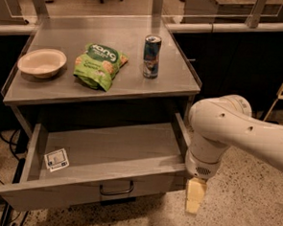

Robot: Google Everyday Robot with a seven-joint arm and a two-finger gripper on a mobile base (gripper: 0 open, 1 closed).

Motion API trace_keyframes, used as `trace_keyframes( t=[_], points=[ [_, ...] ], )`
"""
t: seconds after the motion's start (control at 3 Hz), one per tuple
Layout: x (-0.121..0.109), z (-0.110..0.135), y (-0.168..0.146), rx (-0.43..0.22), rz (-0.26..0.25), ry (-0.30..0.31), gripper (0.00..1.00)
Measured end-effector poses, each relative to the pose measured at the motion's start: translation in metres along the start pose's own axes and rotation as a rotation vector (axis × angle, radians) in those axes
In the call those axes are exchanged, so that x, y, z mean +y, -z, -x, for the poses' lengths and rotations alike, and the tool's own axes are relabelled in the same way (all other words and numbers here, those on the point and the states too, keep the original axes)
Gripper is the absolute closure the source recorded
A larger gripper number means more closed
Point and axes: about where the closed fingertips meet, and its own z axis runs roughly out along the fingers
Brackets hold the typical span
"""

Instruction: Open top drawer

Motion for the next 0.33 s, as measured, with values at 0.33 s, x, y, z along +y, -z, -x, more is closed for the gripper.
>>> trace_keyframes(
  t=[0.33],
  points=[
    [0.0000,0.0000,0.0000,0.000,0.000,0.000,0.00]
  ],
)
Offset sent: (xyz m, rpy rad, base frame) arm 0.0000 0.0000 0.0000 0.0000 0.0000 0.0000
